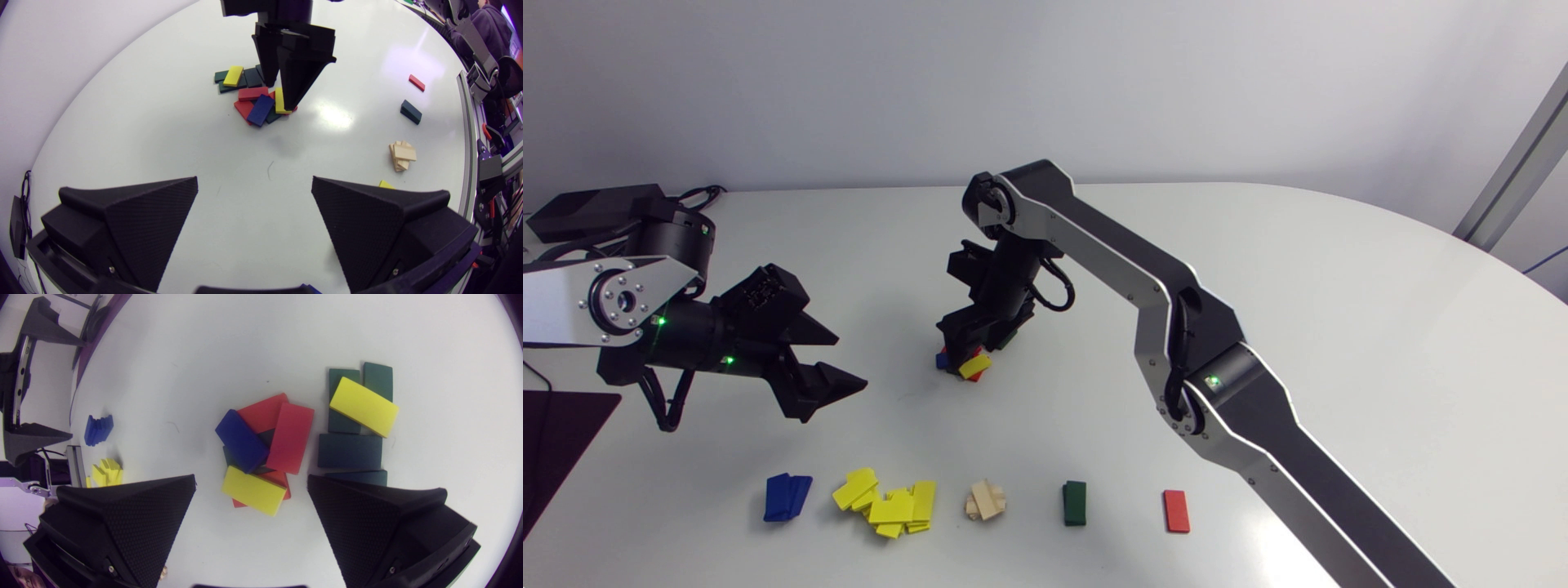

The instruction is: Take domino bricks one by one from the mixed stack on the table and place each onto the existing stack of the same color.

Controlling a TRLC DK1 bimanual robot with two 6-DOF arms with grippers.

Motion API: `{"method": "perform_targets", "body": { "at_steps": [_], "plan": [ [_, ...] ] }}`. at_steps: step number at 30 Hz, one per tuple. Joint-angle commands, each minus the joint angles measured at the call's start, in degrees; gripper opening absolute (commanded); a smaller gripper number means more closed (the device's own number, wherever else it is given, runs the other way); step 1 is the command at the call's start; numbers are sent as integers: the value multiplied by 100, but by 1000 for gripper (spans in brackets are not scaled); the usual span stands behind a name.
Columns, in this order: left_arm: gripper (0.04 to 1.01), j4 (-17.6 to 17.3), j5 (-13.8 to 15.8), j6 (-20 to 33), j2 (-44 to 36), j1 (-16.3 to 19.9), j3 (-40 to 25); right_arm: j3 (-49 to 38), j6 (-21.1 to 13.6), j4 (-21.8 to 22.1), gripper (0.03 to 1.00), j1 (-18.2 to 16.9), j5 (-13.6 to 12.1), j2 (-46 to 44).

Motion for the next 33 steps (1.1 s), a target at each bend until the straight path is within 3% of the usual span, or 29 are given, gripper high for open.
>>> {"method": "perform_targets", "body": {
  "at_steps": [1,13,18,26,31,33],
  "plan": [
    [990,-63,101,128,-86,31,-29,-320,151,-108,970,-95,21,-139],
    [990,-116,136,128,-16,22,146,-2007,-51,-2,970,-358,12,-1431],
    [990,-72,145,93,520,-180,516,-3563,-34,833,970,-262,117,-2794],
    [990,69,136,-224,1601,-778,1377,-4996,203,824,970,20,249,-4007],
    [990,420,110,-461,2339,-1024,1887,-6138,256,1342,970,64,258,-4543],
    [990,578,57,-575,2568,-1050,2106,-6569,283,1606,970,64,372,-4780]
  ]
}}
